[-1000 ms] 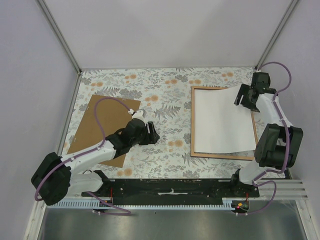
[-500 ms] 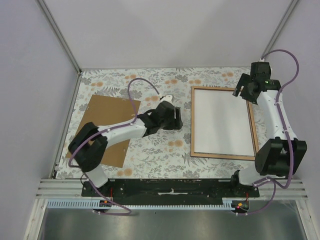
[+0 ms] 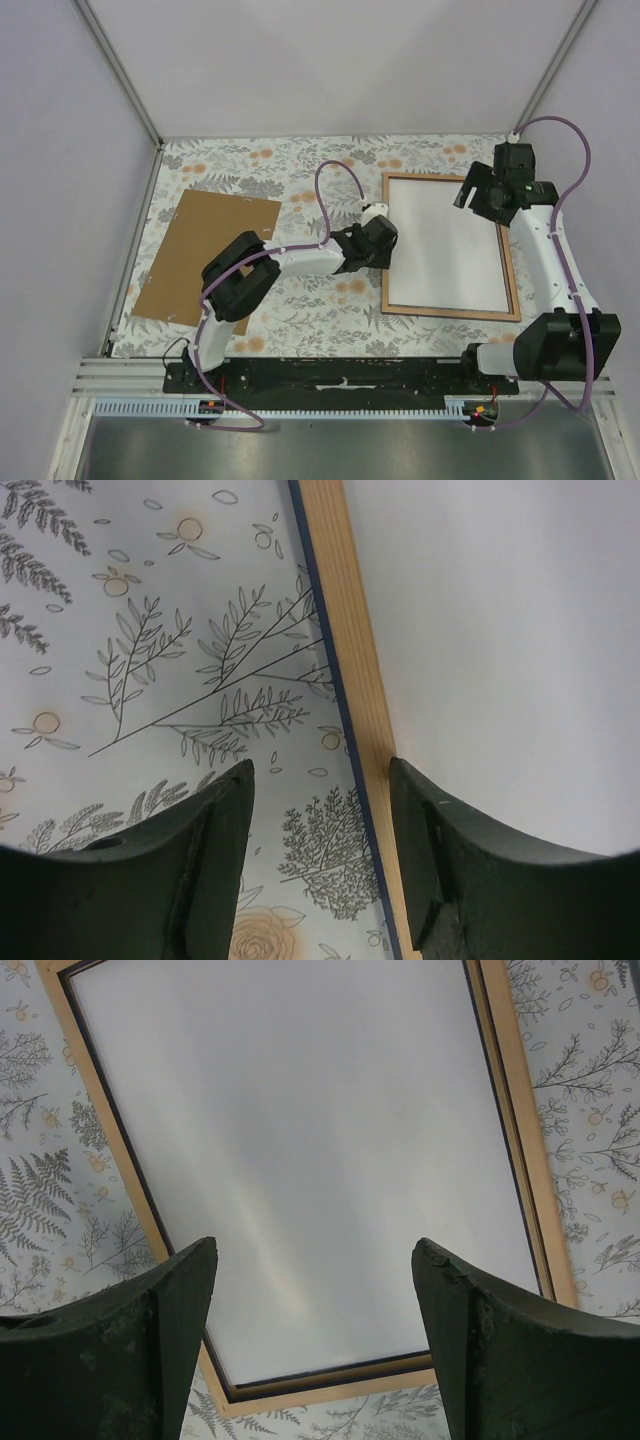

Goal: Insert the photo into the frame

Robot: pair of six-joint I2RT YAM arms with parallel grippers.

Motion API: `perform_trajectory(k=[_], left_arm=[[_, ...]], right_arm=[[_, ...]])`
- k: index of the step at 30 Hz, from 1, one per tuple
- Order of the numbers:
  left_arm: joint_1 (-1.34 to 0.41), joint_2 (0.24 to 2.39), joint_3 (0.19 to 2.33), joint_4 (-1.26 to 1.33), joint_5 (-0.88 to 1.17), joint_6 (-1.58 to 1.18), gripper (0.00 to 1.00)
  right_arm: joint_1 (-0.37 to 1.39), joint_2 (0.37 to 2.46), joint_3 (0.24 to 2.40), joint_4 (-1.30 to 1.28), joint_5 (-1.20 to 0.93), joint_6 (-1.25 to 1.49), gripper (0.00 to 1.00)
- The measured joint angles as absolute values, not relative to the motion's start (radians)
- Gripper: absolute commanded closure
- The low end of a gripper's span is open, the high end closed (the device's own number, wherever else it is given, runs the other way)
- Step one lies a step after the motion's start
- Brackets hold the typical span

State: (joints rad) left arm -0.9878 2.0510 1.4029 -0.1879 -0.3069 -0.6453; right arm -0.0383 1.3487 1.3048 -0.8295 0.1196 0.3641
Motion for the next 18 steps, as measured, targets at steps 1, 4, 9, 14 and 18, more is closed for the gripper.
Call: perform_trajectory(k=[1,4,9,14,18], left_arm=[[-0.988,2.063,1.408,-0.192,-0.311,-0.642,0.40],[-0.989,2.082,1.440,-0.192,-0.318,-0.636,0.42],[-0.991,2.111,1.468,-0.190,-0.332,-0.630,0.45],[-0.996,2.129,1.485,-0.186,-0.337,-0.628,0.50],[-0.997,2.137,1.493,-0.184,-0.336,-0.628,0.56]], right_arm=[[-0.038,1.345,1.299,-0.829,0.115,0.366,0.14],[-0.038,1.338,1.295,-0.825,0.105,0.367,0.14],[-0.038,1.333,1.282,-0.816,0.101,0.367,0.14],[-0.038,1.333,1.260,-0.807,0.097,0.367,0.14],[-0.038,1.333,1.250,-0.802,0.093,0.367,0.14]])
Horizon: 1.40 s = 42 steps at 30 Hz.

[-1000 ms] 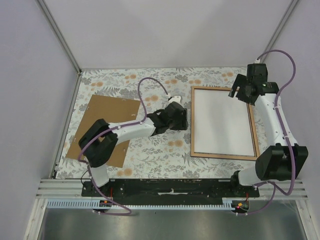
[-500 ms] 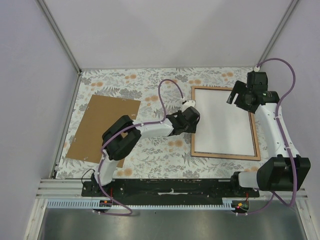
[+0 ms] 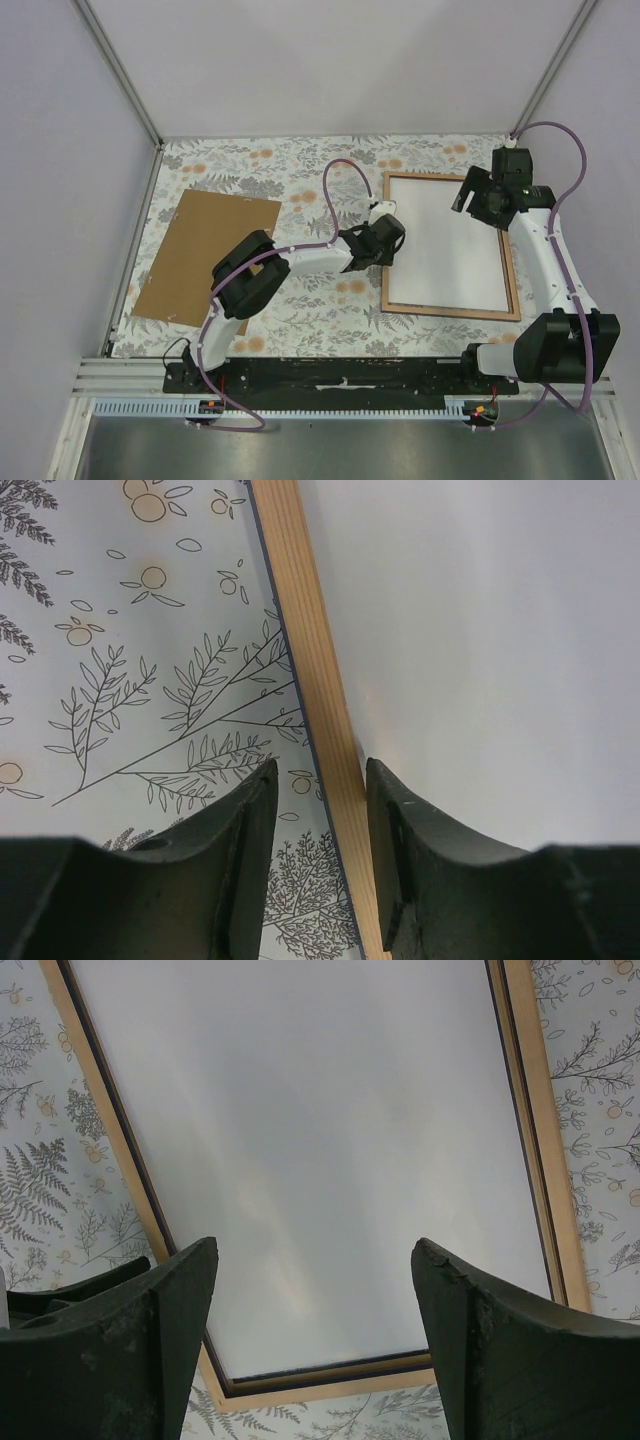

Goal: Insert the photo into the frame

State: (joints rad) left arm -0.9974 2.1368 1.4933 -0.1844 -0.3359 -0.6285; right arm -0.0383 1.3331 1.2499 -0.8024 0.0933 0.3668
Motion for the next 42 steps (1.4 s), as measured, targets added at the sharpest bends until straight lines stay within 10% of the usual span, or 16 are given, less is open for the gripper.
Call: perform_trajectory(k=[24,42], left_arm=[[-0.988,1.959,1.207,-0.086,-0.424,-0.667,0.94],[-0.983,1.481,0.680,-0.169,-0.524,-0.899,0.98]], right_arm=[[-0.038,1.325,1.208,-0.776,0.079,0.368,0.15],[0.109,1.371,1.185,-0.720,0.075,0.419,0.15]])
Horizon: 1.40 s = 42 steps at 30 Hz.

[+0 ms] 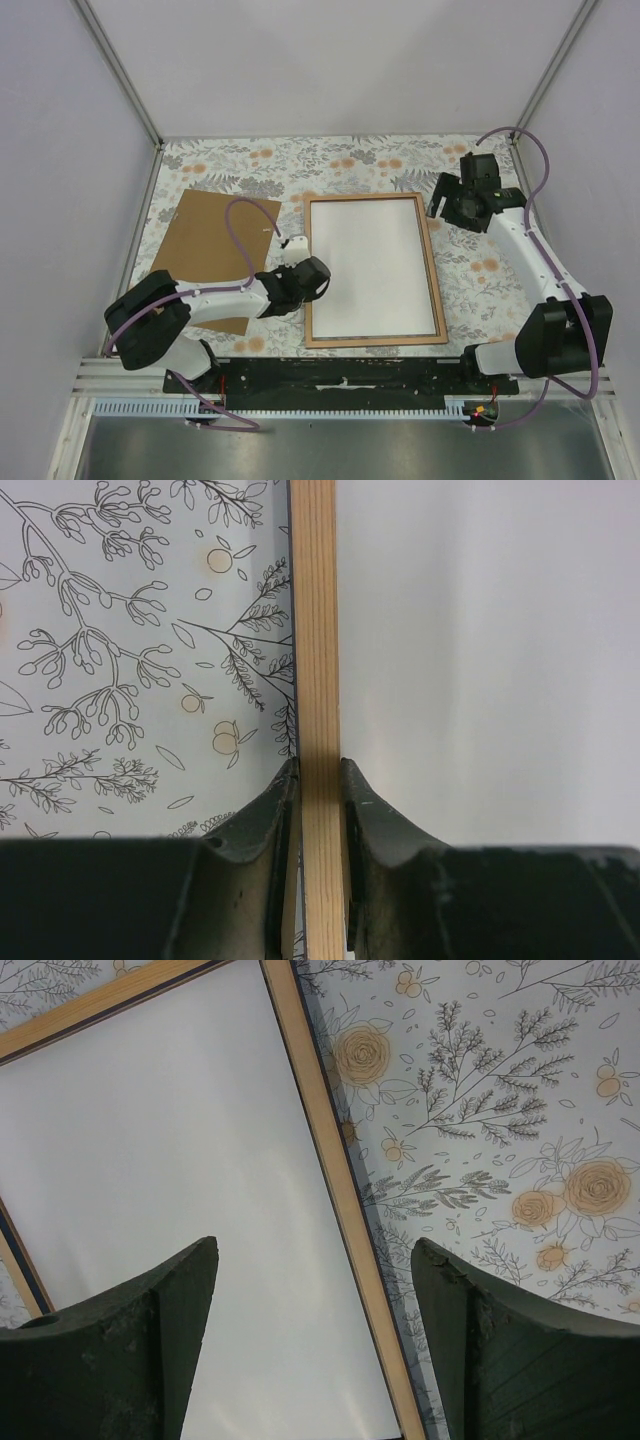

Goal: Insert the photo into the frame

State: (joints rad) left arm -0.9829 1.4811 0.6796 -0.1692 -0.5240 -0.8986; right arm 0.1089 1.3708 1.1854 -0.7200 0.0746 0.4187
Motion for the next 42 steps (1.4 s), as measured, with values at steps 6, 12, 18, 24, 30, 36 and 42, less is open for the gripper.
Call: perform_trajectory(k=[6,12,18,24,30,36,42], left_arm=[[-0.983,1.482,0.690,-0.193,-0.523,-0.900,0.98],[-0.981,1.545,0.749,-0.192,-0.517,-0.901,0.98],[-0.981,1.660,0.862,-0.169,-0.511,-0.907,0.98],[-0.973,1.773,0.973,-0.121,-0.504,-0.905,0.97],[-0.955,1.832,1.039,-0.095,-0.479,-0.882,0.87],[-0.950,1.837,1.051,-0.094,-0.458,-0.847,0.60],[-0.940,1.821,1.052,-0.134,-0.421,-0.786,0.21]], right_arm=[[0.127,1.396,1.185,-0.707,0.076,0.429,0.14],[0.127,1.408,1.185,-0.704,0.084,0.429,0.14],[0.127,1.425,1.188,-0.703,0.087,0.426,0.14],[0.127,1.439,1.196,-0.704,0.094,0.423,0.13],[0.127,1.439,1.209,-0.705,0.104,0.418,0.13],[0.127,1.439,1.212,-0.705,0.106,0.418,0.13],[0.127,1.440,1.224,-0.710,0.100,0.418,0.13]])
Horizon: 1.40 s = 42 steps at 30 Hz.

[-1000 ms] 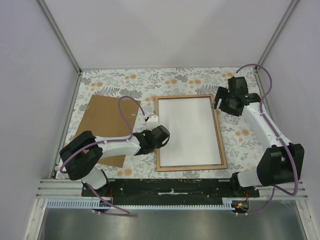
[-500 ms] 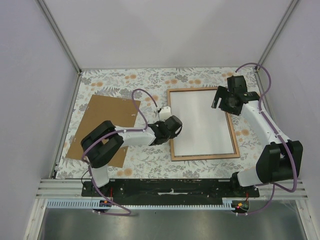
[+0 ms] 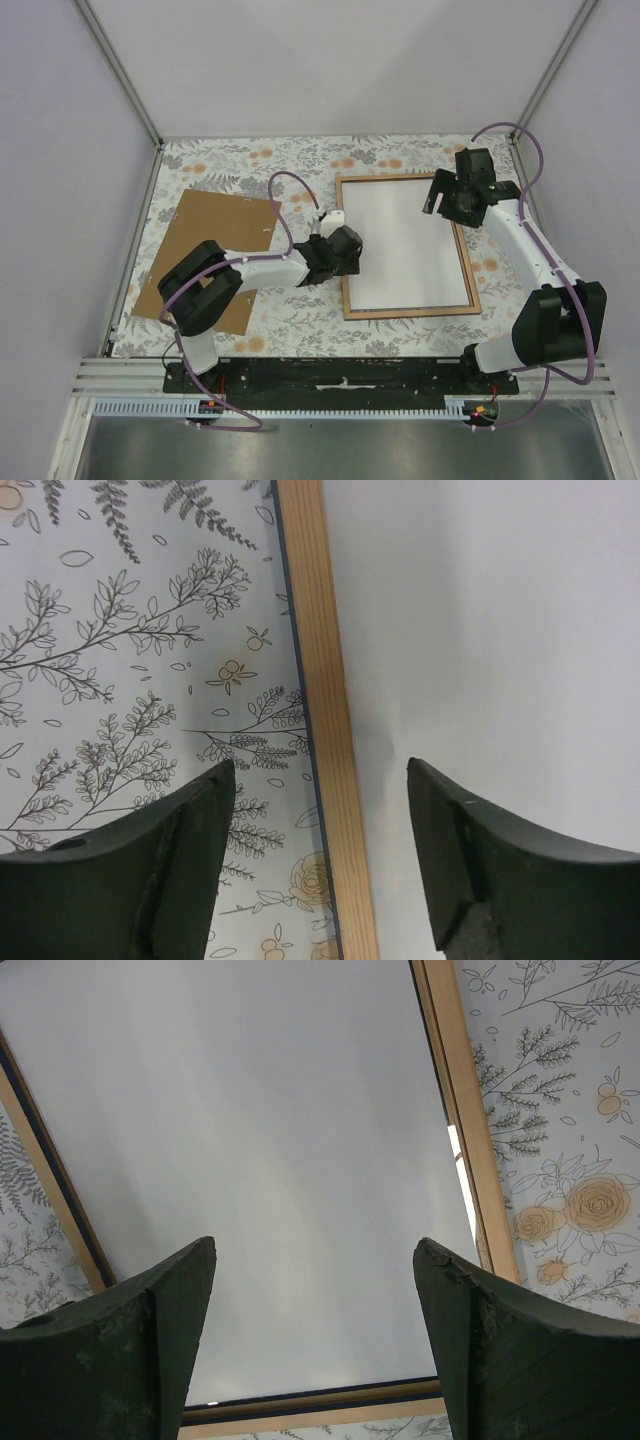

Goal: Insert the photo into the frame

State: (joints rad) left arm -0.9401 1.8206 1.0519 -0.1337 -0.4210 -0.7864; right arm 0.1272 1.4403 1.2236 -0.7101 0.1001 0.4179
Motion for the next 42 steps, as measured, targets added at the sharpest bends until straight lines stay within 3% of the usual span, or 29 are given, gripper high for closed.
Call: perform_trajectory(k=[6,11,17,24,32,42], left_arm=[[-0.907,1.658,1.030,-0.193,-0.414,-0.759,0.13],[-0.820,1.428,0.933,-0.266,-0.438,-0.759,0.12],[-0.672,1.175,0.736,-0.429,-0.463,-0.797,0.25],[-0.542,0.929,0.560,-0.582,-0.464,-0.878,0.28],[-0.427,0.897,0.487,-0.620,-0.416,-0.894,0.32],[-0.392,0.955,0.437,-0.582,-0.328,-0.894,0.46]], right_arm=[[0.127,1.446,1.250,-0.711,0.079,0.418,0.13],[0.139,1.447,1.252,-0.711,0.068,0.419,0.14],[0.226,1.454,1.252,-0.701,0.057,0.426,0.14],[0.390,1.531,1.290,-0.686,0.056,0.442,0.14],[0.478,1.572,1.312,-0.681,0.058,0.461,0.14],[0.511,1.575,1.314,-0.667,0.062,0.475,0.14]])
